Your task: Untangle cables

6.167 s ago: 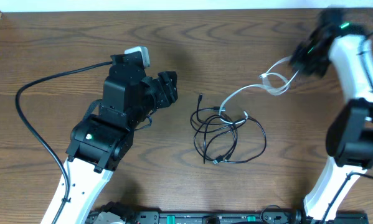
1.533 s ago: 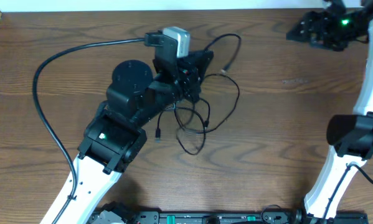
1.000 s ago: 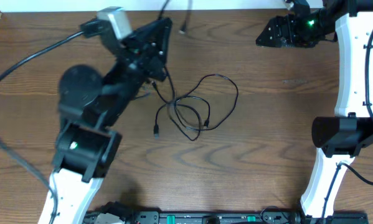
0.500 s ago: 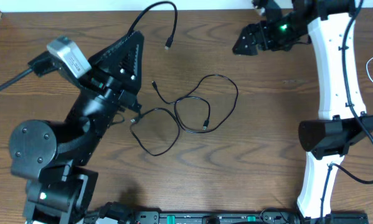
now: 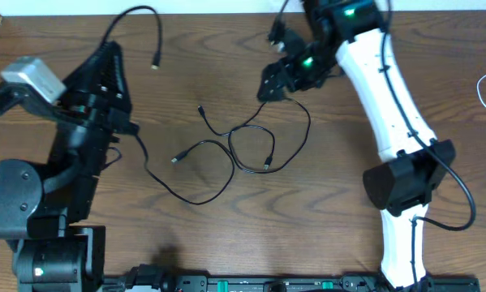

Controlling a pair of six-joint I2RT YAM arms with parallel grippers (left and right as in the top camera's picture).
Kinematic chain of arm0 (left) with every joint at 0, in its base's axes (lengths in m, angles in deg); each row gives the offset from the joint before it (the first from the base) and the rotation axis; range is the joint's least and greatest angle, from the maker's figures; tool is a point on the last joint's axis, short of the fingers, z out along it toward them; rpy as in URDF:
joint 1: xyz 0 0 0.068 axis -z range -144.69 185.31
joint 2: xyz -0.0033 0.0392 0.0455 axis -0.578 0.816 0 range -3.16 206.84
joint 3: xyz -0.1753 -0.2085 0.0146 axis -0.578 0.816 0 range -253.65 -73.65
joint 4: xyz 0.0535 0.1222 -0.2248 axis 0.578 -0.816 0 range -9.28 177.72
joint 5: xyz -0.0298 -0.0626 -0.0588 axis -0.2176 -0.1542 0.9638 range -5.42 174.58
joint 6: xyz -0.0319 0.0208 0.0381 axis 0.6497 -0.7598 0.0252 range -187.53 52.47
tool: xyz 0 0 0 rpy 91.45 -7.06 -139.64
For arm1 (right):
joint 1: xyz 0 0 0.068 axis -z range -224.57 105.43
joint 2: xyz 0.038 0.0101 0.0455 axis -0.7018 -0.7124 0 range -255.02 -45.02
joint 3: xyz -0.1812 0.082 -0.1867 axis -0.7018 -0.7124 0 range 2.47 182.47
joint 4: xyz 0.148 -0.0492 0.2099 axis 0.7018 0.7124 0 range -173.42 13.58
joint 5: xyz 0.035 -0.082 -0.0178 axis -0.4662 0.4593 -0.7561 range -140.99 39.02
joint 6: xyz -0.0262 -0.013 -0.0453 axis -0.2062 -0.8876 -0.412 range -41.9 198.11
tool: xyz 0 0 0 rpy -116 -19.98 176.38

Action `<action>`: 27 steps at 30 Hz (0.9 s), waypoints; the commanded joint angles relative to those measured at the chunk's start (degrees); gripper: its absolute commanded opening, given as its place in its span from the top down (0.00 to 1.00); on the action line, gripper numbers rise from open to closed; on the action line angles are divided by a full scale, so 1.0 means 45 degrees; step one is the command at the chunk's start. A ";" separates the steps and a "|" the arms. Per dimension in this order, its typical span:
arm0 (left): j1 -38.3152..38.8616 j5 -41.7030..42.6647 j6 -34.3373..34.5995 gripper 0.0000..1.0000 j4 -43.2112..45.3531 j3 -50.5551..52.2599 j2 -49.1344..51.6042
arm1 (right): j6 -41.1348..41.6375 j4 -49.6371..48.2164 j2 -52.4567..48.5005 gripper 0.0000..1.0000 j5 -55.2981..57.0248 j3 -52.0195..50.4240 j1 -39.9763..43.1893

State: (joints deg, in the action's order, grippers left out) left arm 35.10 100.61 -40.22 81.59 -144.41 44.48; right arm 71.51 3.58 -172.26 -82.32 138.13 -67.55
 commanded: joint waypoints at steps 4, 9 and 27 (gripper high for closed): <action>-0.1302 -0.0962 0.1948 0.93 -0.0554 -0.0199 0.0437 | -0.3327 -0.0525 -0.0325 0.08 -0.1734 -0.0816 -0.1695; -0.2084 -0.0758 0.3356 0.92 -0.0447 -0.0199 0.1627 | -0.4517 -0.1506 -0.0325 0.06 -0.3565 -0.0845 -0.2803; -0.5401 0.5518 0.9617 0.92 0.3959 -0.0199 0.5877 | -0.3755 -0.5508 -0.1583 0.05 -0.5722 -0.0937 -0.5304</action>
State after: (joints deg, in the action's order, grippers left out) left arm 11.54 118.91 -1.60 98.58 -144.39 71.17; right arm 53.26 -20.55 -176.17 -103.80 134.30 -89.59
